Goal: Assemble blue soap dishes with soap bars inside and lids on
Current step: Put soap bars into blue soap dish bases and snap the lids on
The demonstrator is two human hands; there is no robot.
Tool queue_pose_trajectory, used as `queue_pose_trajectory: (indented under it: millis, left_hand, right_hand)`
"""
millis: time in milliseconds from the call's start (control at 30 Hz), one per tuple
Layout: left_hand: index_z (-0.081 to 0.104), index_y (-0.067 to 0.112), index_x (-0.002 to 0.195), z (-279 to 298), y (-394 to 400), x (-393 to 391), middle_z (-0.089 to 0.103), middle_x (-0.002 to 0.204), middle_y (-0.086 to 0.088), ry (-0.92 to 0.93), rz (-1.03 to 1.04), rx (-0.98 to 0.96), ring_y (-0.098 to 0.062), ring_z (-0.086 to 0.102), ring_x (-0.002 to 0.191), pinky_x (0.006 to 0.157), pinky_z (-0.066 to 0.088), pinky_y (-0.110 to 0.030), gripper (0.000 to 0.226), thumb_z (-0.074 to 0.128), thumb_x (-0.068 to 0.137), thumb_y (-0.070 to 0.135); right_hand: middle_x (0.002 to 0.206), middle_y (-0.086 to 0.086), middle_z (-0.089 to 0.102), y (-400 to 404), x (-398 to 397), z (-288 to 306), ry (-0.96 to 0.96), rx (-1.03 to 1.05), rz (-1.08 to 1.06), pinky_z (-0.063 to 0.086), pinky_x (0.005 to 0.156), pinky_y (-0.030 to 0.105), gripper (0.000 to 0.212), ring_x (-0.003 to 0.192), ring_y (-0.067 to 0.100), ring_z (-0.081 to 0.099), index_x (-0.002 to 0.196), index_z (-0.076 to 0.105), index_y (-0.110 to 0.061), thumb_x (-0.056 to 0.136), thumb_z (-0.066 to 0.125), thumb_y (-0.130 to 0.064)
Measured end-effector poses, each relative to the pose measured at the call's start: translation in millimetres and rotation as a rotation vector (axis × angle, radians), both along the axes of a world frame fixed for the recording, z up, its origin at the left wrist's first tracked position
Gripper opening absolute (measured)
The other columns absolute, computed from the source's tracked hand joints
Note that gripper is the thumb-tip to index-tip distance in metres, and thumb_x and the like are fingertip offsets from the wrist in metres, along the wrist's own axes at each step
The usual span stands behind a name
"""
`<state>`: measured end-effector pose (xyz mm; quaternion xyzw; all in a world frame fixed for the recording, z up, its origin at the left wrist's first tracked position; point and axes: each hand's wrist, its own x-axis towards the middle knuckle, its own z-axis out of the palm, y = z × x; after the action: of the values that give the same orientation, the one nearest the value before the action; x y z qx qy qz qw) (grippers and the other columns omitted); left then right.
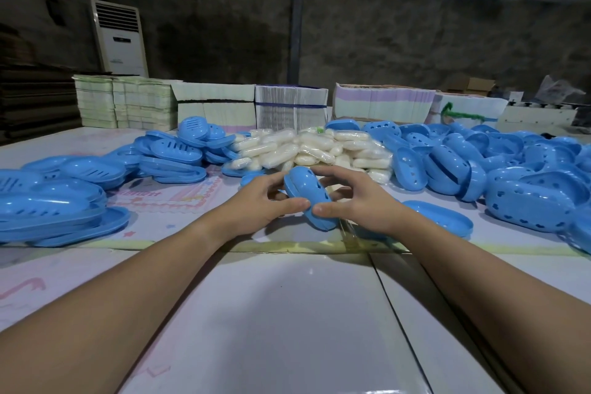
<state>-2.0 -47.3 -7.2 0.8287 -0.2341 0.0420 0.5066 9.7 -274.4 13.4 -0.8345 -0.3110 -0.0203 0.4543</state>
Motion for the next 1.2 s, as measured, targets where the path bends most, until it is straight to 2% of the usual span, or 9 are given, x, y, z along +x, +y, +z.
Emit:
queue_pose_trajectory:
  millis: [133,233,500,633,767,967,1067,1133,1200]
  left_hand:
    - [0.057,0.036,0.139,1.6,-1.4,-0.8,0.068,0.126,0.018,-0.001,-0.008,0.008,-0.003,0.063,0.115,0.099,0.052,-0.034,0.060,0.073,0.084,0.050]
    - [0.059,0.032,0.137,0.7,-2.6,-1.9,0.069,0.125,0.014,0.003,-0.029,-0.007,-0.007,0.065,0.113,0.093,0.051,-0.027,0.047,0.070,0.092,0.039]
    - [0.056,0.032,0.139,3.1,-6.1,-4.9,0.068,0.124,0.013,0.003,-0.061,-0.016,-0.006,0.064,0.108,0.082,0.050,-0.017,0.042,0.063,0.098,0.036]
    - [0.054,0.041,0.136,2.2,-10.4,-6.3,0.068,0.119,0.018,-0.009,-0.018,-0.029,-0.008,0.064,0.101,0.080,0.053,-0.019,0.043,0.059,0.095,0.050]
    - [0.056,0.067,0.115,4.6,-8.8,-5.3,0.068,0.120,0.026,0.018,-0.020,-0.011,-0.004,0.063,0.111,0.088,0.054,-0.024,0.027,0.060,0.089,0.061]
    - [0.055,0.046,0.133,3.7,-10.6,-6.6,0.069,0.122,0.021,0.002,-0.007,-0.050,-0.004,0.064,0.112,0.091,0.055,-0.028,0.049,0.062,0.087,0.059]
    - [0.053,0.058,0.127,0.4,-10.5,-8.2,0.067,0.121,0.026,0.031,-0.012,-0.047,0.003,0.063,0.112,0.086,0.052,-0.015,0.041,0.062,0.088,0.059]
    - [0.053,0.067,0.117,-5.1,-10.5,-5.3,0.069,0.116,0.024,0.057,0.009,-0.046,0.007,0.062,0.109,0.090,0.050,-0.015,0.036,0.061,0.081,0.067]
    - [0.053,0.056,0.123,-8.9,-11.3,-2.2,0.070,0.116,0.011,0.066,0.040,-0.079,0.003,0.064,0.107,0.097,0.051,-0.021,0.040,0.063,0.086,0.066]
  right_hand:
    - [0.120,-0.003,0.061,-0.1,-0.4,1.7,0.017,0.019,0.002,0.056,0.086,0.025,0.062,0.098,0.021,0.065,0.135,0.055,-0.030,0.078,0.081,-0.029]
    - [0.117,0.002,0.061,-0.9,-1.9,5.2,0.043,0.013,0.011,0.056,0.083,0.027,0.059,0.081,0.015,0.064,0.131,0.058,-0.029,0.077,0.082,-0.027]
    - [0.118,0.007,0.059,-2.0,-5.4,9.8,0.065,0.007,0.021,0.057,0.080,0.029,0.053,0.081,0.021,0.064,0.128,0.060,-0.028,0.079,0.080,-0.024]
    - [0.116,0.006,0.058,2.4,-5.3,8.7,0.060,0.019,0.015,0.055,0.076,0.027,0.056,0.071,0.007,0.062,0.130,0.058,-0.025,0.079,0.080,-0.025]
    - [0.123,0.008,0.058,2.6,-4.2,5.5,0.067,0.015,-0.011,0.056,0.090,0.035,0.058,0.096,0.021,0.067,0.133,0.056,-0.027,0.080,0.079,-0.026]
    - [0.121,0.003,0.060,6.7,-1.7,-1.2,0.074,0.008,0.040,0.054,0.080,0.020,0.067,0.096,0.015,0.065,0.143,0.044,-0.034,0.084,0.076,-0.024]
    - [0.109,-0.018,0.058,5.8,-4.5,2.7,-0.042,-0.073,-0.040,0.046,0.071,0.011,0.072,0.086,-0.006,0.058,0.139,0.046,-0.043,0.076,0.079,-0.037]
    - [0.110,-0.024,0.057,0.2,-5.7,9.5,-0.143,-0.148,-0.142,0.043,0.074,0.016,0.072,0.090,-0.007,0.055,0.136,0.046,-0.048,0.071,0.078,-0.046]
    - [0.119,-0.017,0.058,-8.5,-6.9,20.3,-0.212,-0.189,-0.244,0.043,0.081,0.026,0.073,0.097,-0.001,0.054,0.136,0.046,-0.046,0.070,0.076,-0.051]
